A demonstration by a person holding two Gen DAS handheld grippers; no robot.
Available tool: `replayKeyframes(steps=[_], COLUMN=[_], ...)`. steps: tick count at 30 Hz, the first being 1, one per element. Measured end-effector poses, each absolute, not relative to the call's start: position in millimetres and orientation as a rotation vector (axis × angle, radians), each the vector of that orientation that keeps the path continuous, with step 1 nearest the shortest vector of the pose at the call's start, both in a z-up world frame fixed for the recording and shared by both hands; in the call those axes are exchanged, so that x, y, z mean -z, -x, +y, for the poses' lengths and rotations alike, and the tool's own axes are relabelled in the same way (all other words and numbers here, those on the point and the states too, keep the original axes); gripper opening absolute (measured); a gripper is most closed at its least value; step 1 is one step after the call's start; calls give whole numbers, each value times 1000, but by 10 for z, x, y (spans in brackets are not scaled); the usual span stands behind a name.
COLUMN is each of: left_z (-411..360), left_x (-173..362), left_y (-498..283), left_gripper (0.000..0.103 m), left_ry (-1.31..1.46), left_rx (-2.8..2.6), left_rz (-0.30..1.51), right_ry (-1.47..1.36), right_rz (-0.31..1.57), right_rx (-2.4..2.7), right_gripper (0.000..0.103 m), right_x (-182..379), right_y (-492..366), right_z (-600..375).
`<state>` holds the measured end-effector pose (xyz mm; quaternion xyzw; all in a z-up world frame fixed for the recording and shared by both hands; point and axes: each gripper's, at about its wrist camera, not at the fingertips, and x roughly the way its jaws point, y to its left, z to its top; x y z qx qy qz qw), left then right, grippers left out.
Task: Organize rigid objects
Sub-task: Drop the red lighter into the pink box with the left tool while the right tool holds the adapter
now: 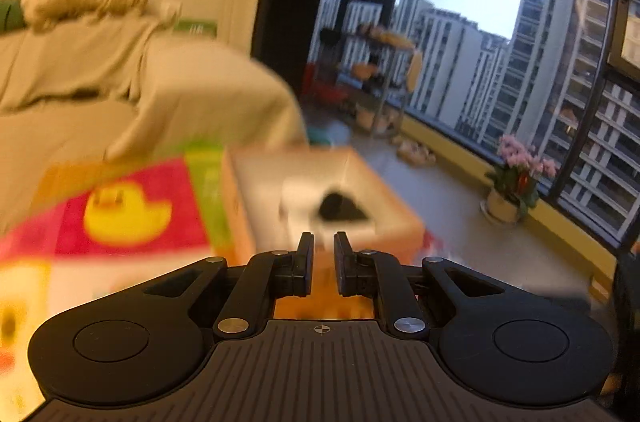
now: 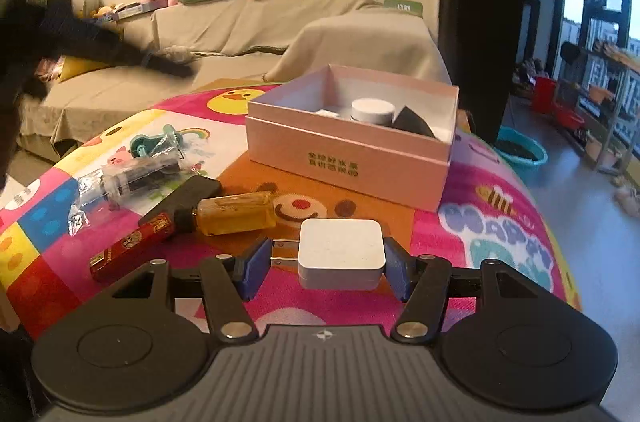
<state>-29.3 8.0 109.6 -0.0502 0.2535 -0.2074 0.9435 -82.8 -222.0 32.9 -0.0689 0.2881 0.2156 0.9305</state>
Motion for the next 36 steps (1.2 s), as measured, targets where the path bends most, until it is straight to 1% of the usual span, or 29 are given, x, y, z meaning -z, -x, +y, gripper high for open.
replayKeyframes(steps=[3,6,12,15,17,20,22,23,25,26,27,30,33,34,35,36], left_z=[42,89,288,321,257,64,-10,-13,-36,-60,-81,-137,-192,-218,-244,-253], left_x=[-1189,-1102,-710,-579,-506,-414,-333,-289,-217,-175,-143,-118,-81,-81,-79,-75], left_y=[87,46,219,411,621,917,997,1004,982,965,948,883,865,885,917,941], left_gripper=[13,14,13,16,17,20,20,22,31,31,32,32,32,31,27,26], left_ry=[131,137,139,131,74,-121,-166,-157,-136,-130,-129,-127,-110,-129,-162,-183], left_rx=[444,449,403,407,437,398,386,397,413,417,414,408,414,419,419,424], left_rz=[500,520,660,775,819,849,864,878,887,901,902,867,833,817,799,785], right_ry=[121,101,55,34,43,51,57,59,67,73,78,100,126,134,138,140], right_rz=[589,575,606,586,582,567,570,571,573,575,577,577,576,577,578,583], right_rx=[-420,-416,-424,-433,-432,-436,-435,-434,-429,-426,-422,-417,-422,-420,-421,-429], right_gripper=[60,60,60,60,60,60,60,60,60,60,62,78,78,78,78,76], right_x=[-289,-269,-141,-151,-146,-153,-152,-153,-150,-147,-145,-141,-133,-132,-131,-128], right_y=[809,821,722,749,770,788,784,780,783,783,784,797,814,819,824,832], right_z=[-2215,-2220,-2261,-2294,-2281,-2271,-2261,-2259,-2249,-2244,-2236,-2205,-2168,-2158,-2155,-2156])
